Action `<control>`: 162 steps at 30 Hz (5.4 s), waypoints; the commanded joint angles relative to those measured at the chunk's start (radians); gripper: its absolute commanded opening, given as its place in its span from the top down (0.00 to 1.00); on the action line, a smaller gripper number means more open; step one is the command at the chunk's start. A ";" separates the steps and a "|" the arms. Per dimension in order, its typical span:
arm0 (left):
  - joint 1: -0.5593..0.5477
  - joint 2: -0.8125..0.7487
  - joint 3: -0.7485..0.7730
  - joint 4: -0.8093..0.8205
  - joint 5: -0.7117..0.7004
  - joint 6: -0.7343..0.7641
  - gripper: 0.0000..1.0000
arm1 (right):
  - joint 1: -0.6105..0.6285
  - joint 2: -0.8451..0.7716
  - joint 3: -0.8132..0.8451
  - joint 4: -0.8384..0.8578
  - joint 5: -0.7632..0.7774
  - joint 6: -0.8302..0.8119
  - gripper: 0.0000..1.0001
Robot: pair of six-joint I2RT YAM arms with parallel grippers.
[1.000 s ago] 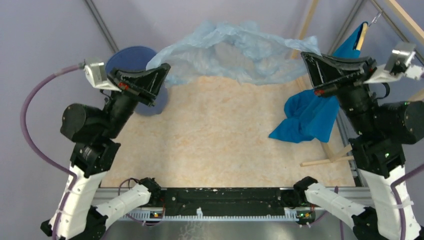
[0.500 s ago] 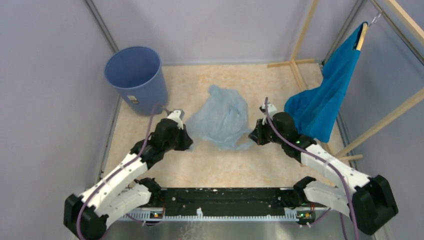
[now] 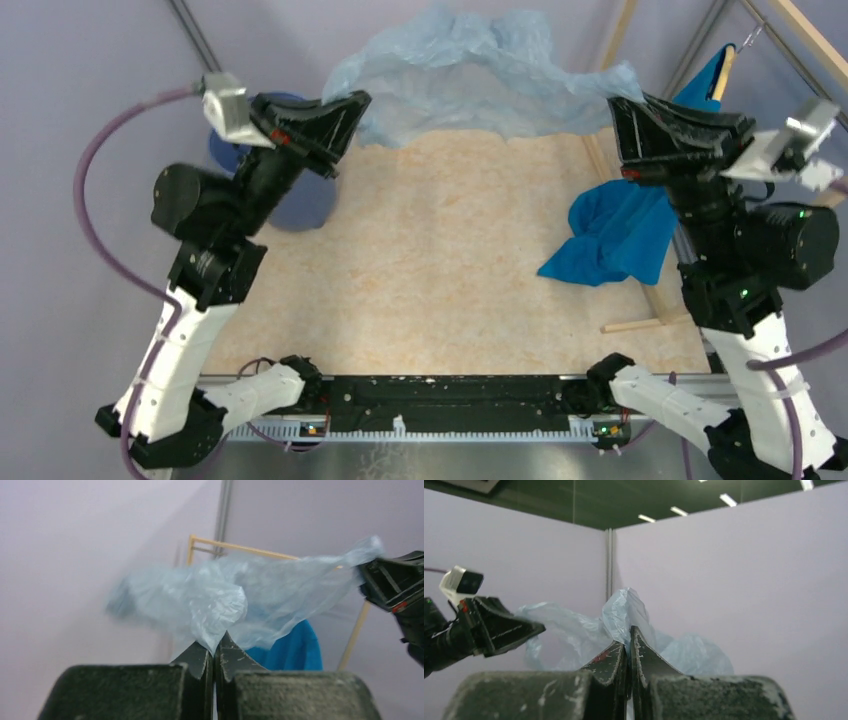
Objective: Put the trash bags into the trash bin
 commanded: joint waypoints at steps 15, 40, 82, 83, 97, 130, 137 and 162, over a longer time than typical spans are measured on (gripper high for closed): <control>0.010 -0.551 -0.952 -0.029 -0.104 -0.162 1.00 | 0.248 -0.249 -0.833 0.009 0.191 0.082 1.00; 0.048 0.031 -0.897 -0.114 -0.108 -0.173 1.00 | 0.105 0.088 -0.951 0.189 0.109 0.175 1.00; 0.131 -0.402 -0.694 -0.293 0.058 -0.106 1.00 | 0.089 -0.066 -0.640 -0.154 0.068 0.091 1.00; 0.131 -0.393 -0.689 -0.272 0.137 -0.100 1.00 | 0.089 -0.061 -0.633 -0.147 0.033 0.093 1.00; 0.067 -0.129 -0.713 0.136 0.274 -0.495 1.00 | 0.189 0.134 -0.584 0.100 -0.283 0.267 0.97; 0.032 -0.131 -0.785 0.299 0.243 -0.592 0.91 | 0.411 0.264 -0.534 0.111 0.106 0.390 0.34; 0.033 -0.169 -0.778 0.227 0.247 -0.542 0.66 | 0.413 0.267 -0.572 0.206 0.175 0.428 0.75; 0.068 0.135 -0.151 -0.466 -0.968 0.317 0.01 | 0.411 -0.292 -0.796 -0.162 0.513 0.106 1.00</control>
